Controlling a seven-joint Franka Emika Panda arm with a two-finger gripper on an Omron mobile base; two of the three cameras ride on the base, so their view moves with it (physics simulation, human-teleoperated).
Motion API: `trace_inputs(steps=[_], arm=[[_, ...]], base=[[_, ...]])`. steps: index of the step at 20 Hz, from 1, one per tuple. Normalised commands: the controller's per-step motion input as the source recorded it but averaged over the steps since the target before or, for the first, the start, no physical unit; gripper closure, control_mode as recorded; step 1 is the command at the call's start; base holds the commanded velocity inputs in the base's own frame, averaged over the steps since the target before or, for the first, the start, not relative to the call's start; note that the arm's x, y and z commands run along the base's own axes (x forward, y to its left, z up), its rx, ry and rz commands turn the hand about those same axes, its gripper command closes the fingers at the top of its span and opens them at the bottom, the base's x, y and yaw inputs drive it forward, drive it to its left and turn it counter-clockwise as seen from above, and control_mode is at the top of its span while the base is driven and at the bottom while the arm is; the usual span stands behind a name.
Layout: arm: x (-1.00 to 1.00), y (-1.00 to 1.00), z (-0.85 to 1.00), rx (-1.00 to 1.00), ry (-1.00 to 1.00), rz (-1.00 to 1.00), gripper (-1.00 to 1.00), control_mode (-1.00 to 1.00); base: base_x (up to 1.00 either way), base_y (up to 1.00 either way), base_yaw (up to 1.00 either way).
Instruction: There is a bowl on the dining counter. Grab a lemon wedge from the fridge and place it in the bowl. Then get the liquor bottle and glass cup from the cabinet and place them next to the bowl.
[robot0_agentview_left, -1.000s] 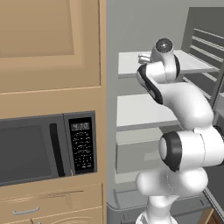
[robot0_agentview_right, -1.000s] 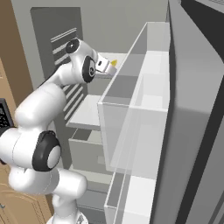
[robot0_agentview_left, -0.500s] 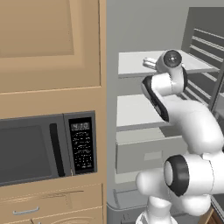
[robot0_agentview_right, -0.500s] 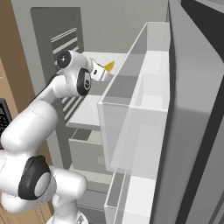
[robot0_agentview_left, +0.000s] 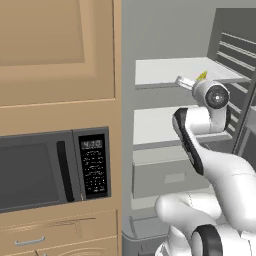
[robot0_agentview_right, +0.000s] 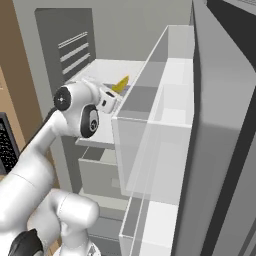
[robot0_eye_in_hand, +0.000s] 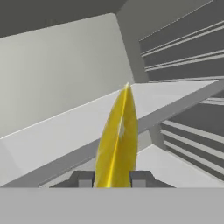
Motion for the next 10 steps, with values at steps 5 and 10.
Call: trace_inputs(steps=[5,10], arm=[[-0.77,-0.07,0.0,0.0,-0.15,0.0,1.0,-1.0],[-0.58,0.0,0.0,0.0,-0.04,0.0,1.0,-1.0]], base=[[0.0,0.0,0.0],[0.0,0.0,0.0]])
